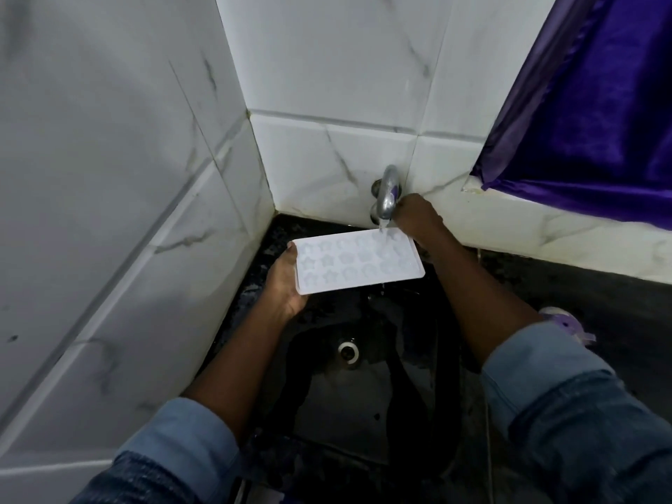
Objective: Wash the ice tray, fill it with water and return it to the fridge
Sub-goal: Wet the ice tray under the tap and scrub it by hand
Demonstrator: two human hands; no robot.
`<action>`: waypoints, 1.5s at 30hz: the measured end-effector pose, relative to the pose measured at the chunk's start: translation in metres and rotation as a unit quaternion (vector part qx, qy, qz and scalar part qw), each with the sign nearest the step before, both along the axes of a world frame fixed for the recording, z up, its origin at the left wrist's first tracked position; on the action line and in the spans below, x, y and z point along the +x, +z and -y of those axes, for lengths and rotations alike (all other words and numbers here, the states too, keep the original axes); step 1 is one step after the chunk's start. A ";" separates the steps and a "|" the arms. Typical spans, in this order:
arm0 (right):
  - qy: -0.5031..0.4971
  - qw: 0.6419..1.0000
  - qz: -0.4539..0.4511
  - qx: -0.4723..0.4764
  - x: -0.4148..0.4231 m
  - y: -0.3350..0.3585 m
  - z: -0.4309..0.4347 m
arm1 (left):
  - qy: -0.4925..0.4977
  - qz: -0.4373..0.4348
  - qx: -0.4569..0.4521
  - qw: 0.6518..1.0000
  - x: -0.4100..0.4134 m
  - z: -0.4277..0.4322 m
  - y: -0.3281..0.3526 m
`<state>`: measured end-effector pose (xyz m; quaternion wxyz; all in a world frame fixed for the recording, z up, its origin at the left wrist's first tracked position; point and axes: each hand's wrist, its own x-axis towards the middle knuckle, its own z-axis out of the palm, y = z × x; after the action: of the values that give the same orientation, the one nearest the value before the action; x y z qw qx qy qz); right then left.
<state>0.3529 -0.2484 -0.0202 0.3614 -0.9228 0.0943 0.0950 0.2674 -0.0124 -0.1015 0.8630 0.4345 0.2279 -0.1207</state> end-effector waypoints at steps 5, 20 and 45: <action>0.008 0.999 -0.030 -0.011 0.063 -0.049 0.008 | 0.006 0.000 -0.024 1.000 -0.004 -0.009 0.002; -0.067 0.978 -0.062 0.190 0.000 -0.025 0.033 | -0.024 -0.031 -0.016 0.999 -0.024 -0.002 0.025; 0.037 0.982 0.177 0.055 -0.220 -0.044 0.062 | -0.034 -0.044 -0.042 0.998 -0.148 0.009 0.028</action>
<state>0.1328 -0.3100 -0.0646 0.4192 -0.9064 -0.0104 -0.0512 0.1191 -0.0211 -0.0732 0.8650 0.3995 0.2456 -0.1785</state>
